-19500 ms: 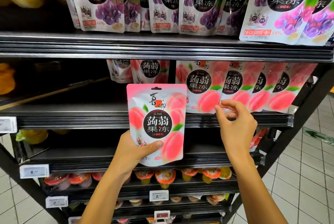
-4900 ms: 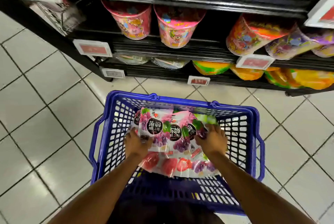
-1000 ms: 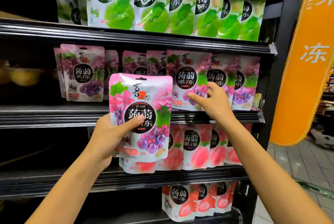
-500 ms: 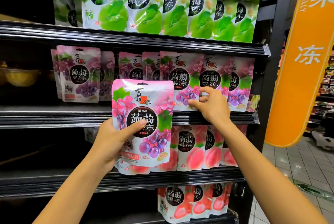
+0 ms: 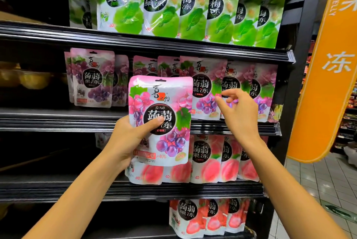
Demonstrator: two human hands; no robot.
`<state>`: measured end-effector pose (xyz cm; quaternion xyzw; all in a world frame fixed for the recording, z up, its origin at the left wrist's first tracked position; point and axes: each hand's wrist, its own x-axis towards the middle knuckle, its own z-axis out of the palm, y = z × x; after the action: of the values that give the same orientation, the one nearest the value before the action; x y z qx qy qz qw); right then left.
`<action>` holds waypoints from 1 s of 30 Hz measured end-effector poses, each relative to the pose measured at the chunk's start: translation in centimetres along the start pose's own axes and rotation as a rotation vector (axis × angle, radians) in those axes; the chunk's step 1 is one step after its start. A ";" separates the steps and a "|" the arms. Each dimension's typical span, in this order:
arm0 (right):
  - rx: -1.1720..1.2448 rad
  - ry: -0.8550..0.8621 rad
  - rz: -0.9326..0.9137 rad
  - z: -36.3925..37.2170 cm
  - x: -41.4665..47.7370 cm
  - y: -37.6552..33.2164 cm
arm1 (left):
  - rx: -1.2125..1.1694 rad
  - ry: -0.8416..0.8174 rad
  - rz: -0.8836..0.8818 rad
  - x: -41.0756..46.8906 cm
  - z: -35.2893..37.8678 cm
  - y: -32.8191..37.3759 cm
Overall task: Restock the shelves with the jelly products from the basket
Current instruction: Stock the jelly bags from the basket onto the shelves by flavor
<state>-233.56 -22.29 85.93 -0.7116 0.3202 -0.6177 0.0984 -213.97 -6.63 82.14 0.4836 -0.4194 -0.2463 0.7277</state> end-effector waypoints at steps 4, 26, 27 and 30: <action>0.403 -0.489 0.063 0.3 -1.5 -3.0 | 0.006 -0.060 -0.020 1.6 1.1 1.1; 0.311 -0.294 0.145 5.7 2.3 -4.8 | 1.220 0.012 0.554 2.6 4.2 -1.8; 0.317 -0.310 0.147 5.7 2.0 -4.8 | 1.239 0.011 0.550 2.7 4.0 -2.1; 0.267 -0.327 0.110 5.2 1.6 -3.9 | 1.239 0.025 0.554 2.9 3.7 -2.6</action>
<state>-227.30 -21.50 88.21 -0.7644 0.2538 -0.5247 0.2757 -215.40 -11.77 81.48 0.6890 -0.5831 0.2405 0.3571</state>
